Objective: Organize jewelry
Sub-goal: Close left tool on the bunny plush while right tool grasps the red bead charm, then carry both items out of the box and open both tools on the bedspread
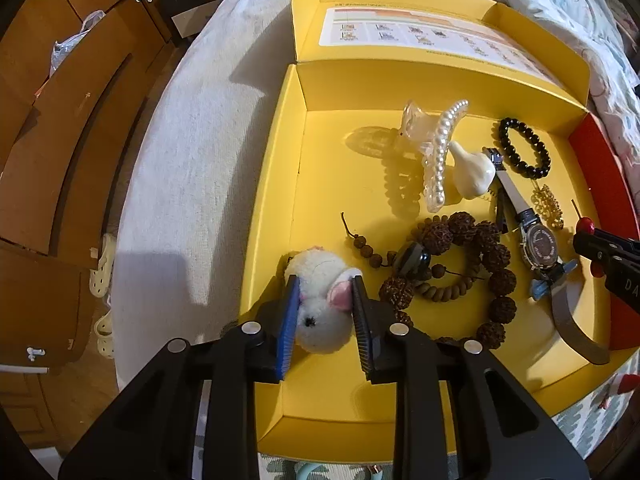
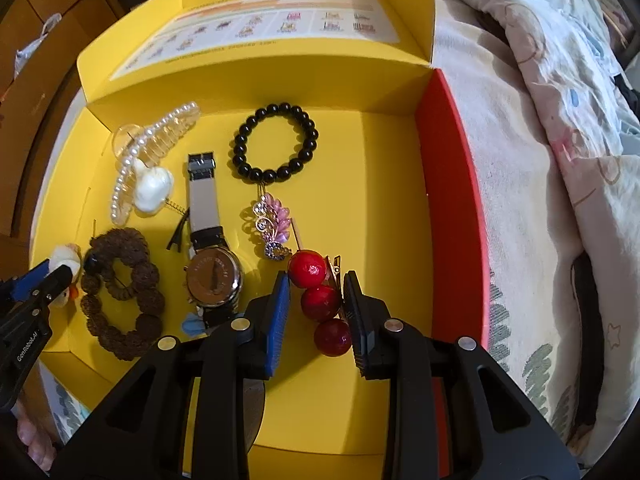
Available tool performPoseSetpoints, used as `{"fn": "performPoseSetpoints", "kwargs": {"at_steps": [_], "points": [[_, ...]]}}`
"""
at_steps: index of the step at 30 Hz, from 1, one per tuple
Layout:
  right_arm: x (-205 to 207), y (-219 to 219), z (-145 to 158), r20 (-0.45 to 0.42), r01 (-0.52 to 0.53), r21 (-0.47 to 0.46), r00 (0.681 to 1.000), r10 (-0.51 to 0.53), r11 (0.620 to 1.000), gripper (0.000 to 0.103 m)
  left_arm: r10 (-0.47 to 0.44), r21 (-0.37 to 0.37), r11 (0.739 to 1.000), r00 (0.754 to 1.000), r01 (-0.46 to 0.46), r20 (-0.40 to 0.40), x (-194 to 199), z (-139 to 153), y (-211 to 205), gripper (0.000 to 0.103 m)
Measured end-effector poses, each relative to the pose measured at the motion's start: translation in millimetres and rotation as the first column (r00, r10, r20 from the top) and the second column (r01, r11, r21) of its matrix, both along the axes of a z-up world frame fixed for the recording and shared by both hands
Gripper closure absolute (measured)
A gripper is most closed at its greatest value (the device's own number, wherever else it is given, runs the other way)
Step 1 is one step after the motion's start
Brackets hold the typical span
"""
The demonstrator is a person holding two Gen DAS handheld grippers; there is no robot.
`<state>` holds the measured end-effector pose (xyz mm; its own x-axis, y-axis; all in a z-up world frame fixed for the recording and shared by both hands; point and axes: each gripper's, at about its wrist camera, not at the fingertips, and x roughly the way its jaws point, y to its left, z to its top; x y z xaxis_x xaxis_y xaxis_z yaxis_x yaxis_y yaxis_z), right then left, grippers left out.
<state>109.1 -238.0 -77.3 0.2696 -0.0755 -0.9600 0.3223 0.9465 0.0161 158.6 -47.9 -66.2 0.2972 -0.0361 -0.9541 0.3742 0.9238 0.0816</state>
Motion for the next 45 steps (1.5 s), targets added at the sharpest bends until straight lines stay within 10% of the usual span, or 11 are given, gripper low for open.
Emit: {"fn": "performPoseSetpoints", "kwargs": {"at_steps": [30,45], "points": [[-85,-14,89,0.163,0.054,0.046,0.985,-0.060,0.997,0.074,-0.006,-0.077,0.997,0.993,0.015,0.116,-69,78,44,0.077],[-189,-96,72,0.125,0.209,0.040,0.969,-0.213,0.977,0.074,0.041,-0.021,0.999,0.988,-0.039,0.149,-119,75,99,0.076]]}}
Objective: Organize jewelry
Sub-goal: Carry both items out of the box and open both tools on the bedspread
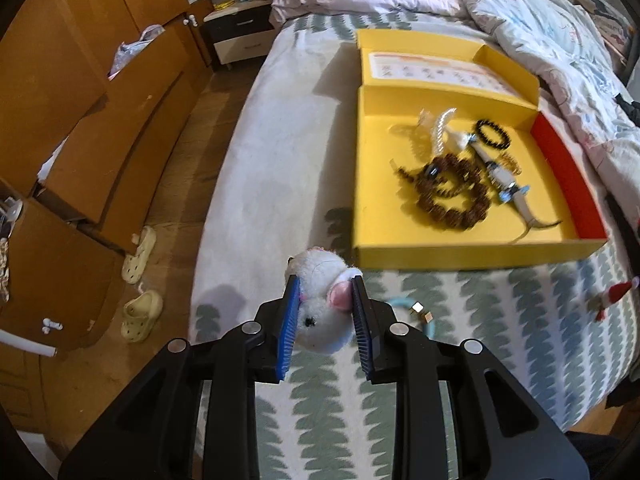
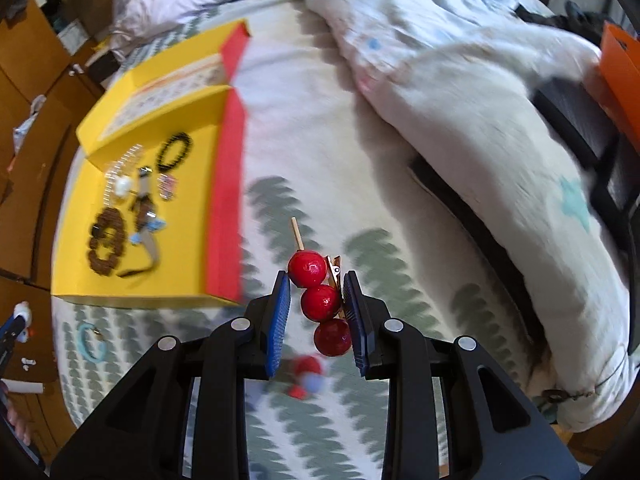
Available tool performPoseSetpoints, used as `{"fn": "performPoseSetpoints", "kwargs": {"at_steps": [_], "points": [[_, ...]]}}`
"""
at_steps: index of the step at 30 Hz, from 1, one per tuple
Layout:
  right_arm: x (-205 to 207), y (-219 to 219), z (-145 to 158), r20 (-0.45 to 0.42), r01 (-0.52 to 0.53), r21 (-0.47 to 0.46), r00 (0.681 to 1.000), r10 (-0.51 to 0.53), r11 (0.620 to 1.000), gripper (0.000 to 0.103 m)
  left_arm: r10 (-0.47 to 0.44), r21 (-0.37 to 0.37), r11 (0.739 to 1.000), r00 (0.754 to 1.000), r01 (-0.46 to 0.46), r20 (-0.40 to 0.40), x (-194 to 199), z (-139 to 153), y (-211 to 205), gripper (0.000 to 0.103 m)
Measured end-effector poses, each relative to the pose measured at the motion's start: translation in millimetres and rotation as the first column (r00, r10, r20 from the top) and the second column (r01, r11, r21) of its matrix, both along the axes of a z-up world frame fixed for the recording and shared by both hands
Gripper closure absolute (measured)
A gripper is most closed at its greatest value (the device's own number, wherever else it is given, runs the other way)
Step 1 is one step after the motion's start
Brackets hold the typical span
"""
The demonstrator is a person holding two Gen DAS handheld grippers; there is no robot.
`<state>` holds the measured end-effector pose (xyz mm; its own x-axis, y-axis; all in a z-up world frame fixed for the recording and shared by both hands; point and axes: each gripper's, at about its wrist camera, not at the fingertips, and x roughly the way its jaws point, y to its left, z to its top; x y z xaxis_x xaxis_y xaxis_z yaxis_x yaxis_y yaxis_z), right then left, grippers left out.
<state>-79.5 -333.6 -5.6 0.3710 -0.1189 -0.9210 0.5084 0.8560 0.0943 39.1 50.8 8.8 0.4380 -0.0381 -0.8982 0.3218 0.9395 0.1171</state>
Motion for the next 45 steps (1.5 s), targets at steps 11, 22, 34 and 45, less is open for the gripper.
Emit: {"fn": "performPoseSetpoints", "kwargs": {"at_steps": [11,22,34,45], "points": [[-14,-31,-44,-0.090,0.059,0.038,0.994,-0.056,0.998,0.074,0.064,0.060,0.996,0.994,-0.059,-0.093,1,-55,35,0.076],[-11,-34,-60,-0.136,0.067,0.037,0.989,-0.062,0.997,0.074,0.071,0.086,0.994,0.987,-0.060,-0.141,8,-78,29,0.075],[-12,-36,-49,-0.114,0.074,0.034,0.991,-0.070,0.997,0.071,0.051,0.084,0.996,0.994,-0.043,-0.094,1,-66,14,0.054],[-1,11,9,0.064,-0.015,0.010,0.998,0.014,1.000,0.046,0.014,-0.010,1.000,1.000,-0.014,0.001,-10,-19,-4,0.029]]}}
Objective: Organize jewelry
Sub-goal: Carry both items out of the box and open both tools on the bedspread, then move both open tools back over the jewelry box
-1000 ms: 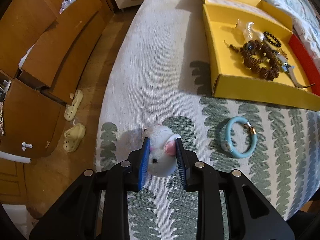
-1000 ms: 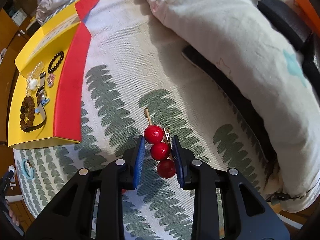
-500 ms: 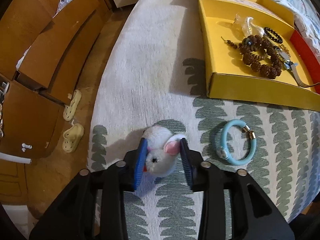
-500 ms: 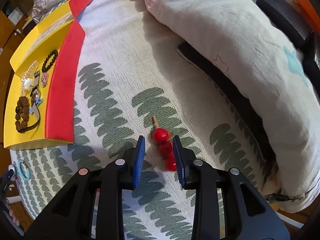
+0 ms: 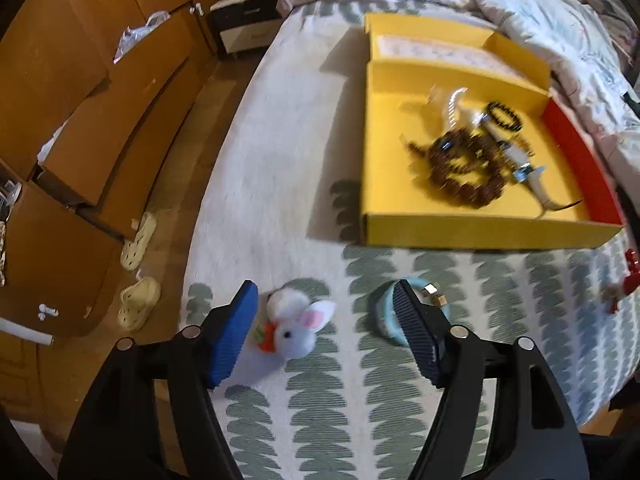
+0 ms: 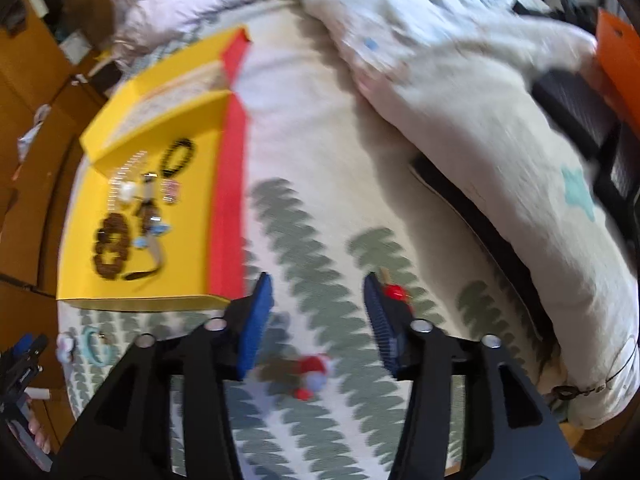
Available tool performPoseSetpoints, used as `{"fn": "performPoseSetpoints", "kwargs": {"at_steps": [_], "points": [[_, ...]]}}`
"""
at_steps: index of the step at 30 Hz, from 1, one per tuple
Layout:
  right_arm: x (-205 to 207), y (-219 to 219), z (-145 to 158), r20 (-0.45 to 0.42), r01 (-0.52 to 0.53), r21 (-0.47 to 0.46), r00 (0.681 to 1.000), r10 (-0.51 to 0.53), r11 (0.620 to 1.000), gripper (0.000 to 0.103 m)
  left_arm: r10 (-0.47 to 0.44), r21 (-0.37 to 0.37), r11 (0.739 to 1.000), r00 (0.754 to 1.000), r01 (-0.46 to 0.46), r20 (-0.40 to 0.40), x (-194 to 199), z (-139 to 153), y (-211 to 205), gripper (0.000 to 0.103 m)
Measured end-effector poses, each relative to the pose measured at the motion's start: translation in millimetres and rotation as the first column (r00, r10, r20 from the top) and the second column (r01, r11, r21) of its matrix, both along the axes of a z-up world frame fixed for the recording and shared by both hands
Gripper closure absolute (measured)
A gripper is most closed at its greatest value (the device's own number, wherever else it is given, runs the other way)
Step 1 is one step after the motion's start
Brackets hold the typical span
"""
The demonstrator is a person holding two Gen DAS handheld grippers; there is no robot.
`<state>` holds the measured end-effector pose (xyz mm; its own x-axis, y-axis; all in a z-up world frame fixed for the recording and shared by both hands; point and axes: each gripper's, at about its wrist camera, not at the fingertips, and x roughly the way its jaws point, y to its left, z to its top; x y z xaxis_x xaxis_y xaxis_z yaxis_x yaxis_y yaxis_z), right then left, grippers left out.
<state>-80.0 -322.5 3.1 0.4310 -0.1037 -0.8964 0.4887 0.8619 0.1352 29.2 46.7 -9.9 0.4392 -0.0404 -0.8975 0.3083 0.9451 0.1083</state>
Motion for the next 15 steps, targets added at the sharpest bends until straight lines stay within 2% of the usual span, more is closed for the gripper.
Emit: {"fn": "performPoseSetpoints", "kwargs": {"at_steps": [3,10,15], "points": [[11,25,10,0.023,-0.055,-0.018,0.998,0.055,0.998,0.041,-0.027,0.001,1.000,0.999,0.027,0.041,-6,8,-14,0.019],[45,79,15,0.046,-0.178,-0.031,0.983,0.179,0.984,0.040,-0.096,0.040,0.995,0.988,0.092,0.121,-7,16,-47,0.014],[72,102,8,0.042,-0.225,-0.038,0.973,0.226,0.974,0.040,-0.117,0.016,0.993,0.989,0.116,0.091,14,12,-72,0.014]]}}
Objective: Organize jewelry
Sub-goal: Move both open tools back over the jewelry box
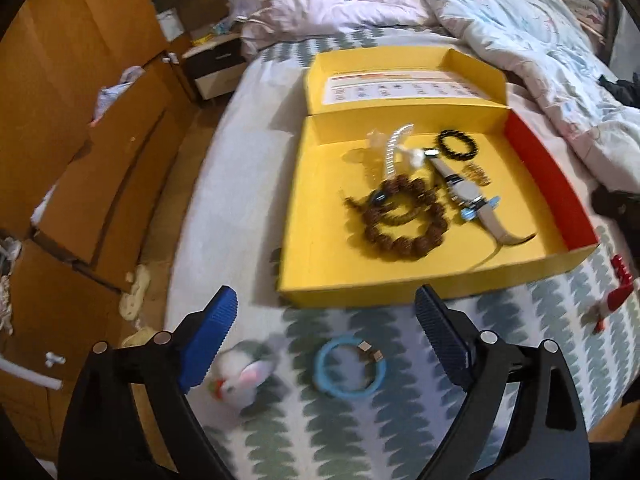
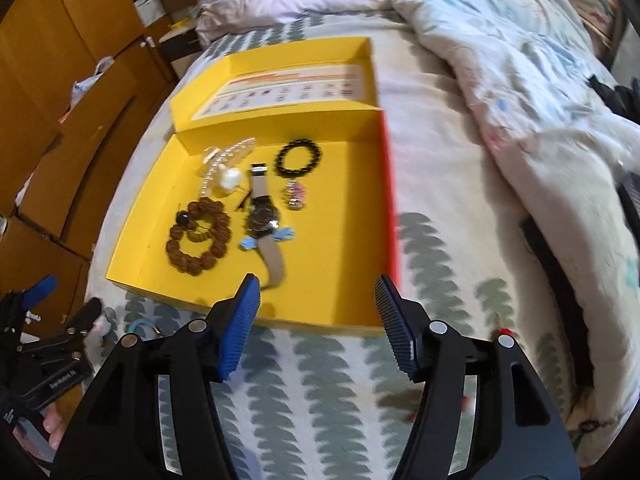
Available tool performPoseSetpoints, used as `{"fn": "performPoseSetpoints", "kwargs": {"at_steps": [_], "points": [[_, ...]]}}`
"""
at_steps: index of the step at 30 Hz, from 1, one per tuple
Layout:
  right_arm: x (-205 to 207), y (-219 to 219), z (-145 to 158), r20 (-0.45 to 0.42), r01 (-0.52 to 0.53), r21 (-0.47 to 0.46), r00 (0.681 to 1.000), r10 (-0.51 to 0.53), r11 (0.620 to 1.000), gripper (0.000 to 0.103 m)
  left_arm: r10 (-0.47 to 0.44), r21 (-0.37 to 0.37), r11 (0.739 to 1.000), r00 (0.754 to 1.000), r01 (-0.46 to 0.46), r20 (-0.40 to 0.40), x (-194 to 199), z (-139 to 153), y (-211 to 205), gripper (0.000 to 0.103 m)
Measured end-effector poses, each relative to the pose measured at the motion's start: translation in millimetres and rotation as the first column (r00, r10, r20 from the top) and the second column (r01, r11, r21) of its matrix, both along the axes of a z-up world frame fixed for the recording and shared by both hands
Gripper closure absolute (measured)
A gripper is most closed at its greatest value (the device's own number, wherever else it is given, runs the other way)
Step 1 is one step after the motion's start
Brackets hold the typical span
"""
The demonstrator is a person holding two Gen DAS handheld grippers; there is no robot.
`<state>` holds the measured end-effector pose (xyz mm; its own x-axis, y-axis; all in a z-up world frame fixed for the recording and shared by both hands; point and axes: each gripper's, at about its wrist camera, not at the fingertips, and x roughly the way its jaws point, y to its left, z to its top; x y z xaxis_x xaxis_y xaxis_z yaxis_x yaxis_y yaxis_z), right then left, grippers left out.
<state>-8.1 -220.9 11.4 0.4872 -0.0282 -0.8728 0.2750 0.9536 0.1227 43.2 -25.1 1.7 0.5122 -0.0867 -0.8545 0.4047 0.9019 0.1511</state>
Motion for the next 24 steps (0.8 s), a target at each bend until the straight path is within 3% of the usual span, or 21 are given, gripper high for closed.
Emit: {"fn": "performPoseSetpoints", "kwargs": {"at_steps": [8,16,20,22,24], "points": [[54,2,-8,0.019,-0.031,0.049,0.999,0.030,0.998,0.040,-0.024,0.028,0.999,0.998,0.026,-0.066,39,-21,-42,0.014],[100,-11,-36,-0.054,-0.016,0.106,0.998,0.022,0.994,0.040,-0.009,0.035,0.999,0.984,0.015,-0.180,76,-59,-59,0.014],[116,-13,-62,-0.119,-0.010,0.083,0.993,0.020,0.996,0.041,0.002,0.055,0.998,0.978,0.010,-0.210,83,-74,-60,0.014],[123,-12,-69,-0.127,-0.009,0.084,0.992,0.020,0.996,0.044,0.010,0.053,0.999,0.974,0.002,-0.228,86,-78,-57,0.021],[127,-9,-72,-0.137,-0.015,0.065,0.990,0.024,0.998,0.046,0.015,0.036,0.999,0.965,-0.006,-0.260,90,-82,-54,0.022]]}}
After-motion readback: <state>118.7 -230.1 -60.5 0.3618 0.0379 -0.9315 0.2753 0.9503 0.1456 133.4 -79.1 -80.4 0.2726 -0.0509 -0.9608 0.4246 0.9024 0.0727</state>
